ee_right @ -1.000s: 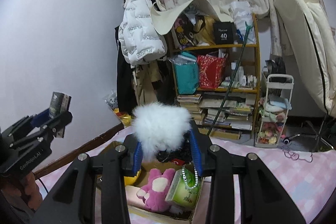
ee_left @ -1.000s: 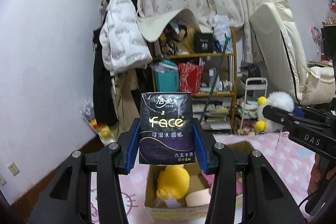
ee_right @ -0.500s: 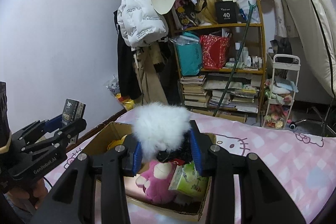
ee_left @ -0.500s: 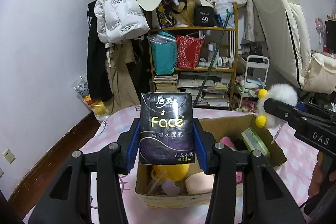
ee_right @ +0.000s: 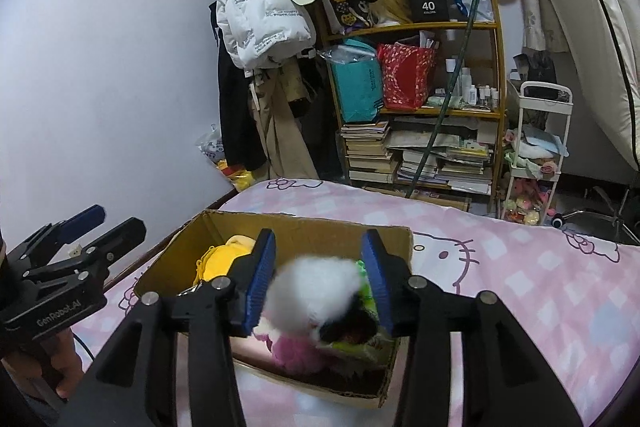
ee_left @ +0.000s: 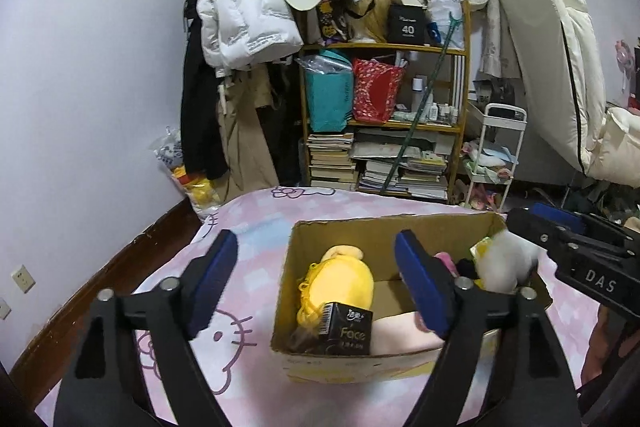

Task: Organize soft objects

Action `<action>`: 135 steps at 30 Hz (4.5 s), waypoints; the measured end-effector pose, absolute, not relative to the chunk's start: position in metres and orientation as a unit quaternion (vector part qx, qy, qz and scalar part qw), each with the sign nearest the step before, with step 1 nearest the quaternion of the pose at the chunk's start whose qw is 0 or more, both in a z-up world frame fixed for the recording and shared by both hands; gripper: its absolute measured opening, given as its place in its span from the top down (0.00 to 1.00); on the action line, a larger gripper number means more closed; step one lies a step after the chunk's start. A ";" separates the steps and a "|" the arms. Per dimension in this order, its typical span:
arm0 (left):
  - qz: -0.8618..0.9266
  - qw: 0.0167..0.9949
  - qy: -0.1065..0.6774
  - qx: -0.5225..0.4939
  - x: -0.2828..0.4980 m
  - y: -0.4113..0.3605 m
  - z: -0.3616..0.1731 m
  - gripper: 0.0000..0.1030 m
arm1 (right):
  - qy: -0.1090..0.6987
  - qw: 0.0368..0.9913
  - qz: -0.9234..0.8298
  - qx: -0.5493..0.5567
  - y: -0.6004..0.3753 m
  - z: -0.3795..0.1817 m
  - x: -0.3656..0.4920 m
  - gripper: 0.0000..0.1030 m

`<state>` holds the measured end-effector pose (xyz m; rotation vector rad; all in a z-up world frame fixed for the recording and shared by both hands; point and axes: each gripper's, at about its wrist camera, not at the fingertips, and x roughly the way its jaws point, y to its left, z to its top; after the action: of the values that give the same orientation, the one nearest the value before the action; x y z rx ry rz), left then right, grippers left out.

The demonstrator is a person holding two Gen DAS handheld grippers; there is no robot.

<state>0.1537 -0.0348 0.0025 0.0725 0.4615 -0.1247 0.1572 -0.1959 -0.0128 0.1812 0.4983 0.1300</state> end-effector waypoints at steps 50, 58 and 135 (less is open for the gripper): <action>0.006 0.988 0.141 0.066 -0.009 -0.005 0.066 0.01 | 0.141 0.988 -0.012 0.057 -0.211 0.063 -0.004 0.00; -0.005 0.988 0.145 0.056 -0.005 0.001 0.056 0.01 | 0.135 0.989 -0.005 0.069 -0.209 0.049 -0.007 0.00; -0.025 0.980 0.181 0.072 0.012 -0.008 0.029 0.01 | 0.164 0.984 -0.022 0.059 -0.213 0.004 0.007 0.00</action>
<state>0.0117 -0.0083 0.0290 0.1459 0.3643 -0.0500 0.0066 -0.2133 0.0041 0.1179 0.3304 -0.0452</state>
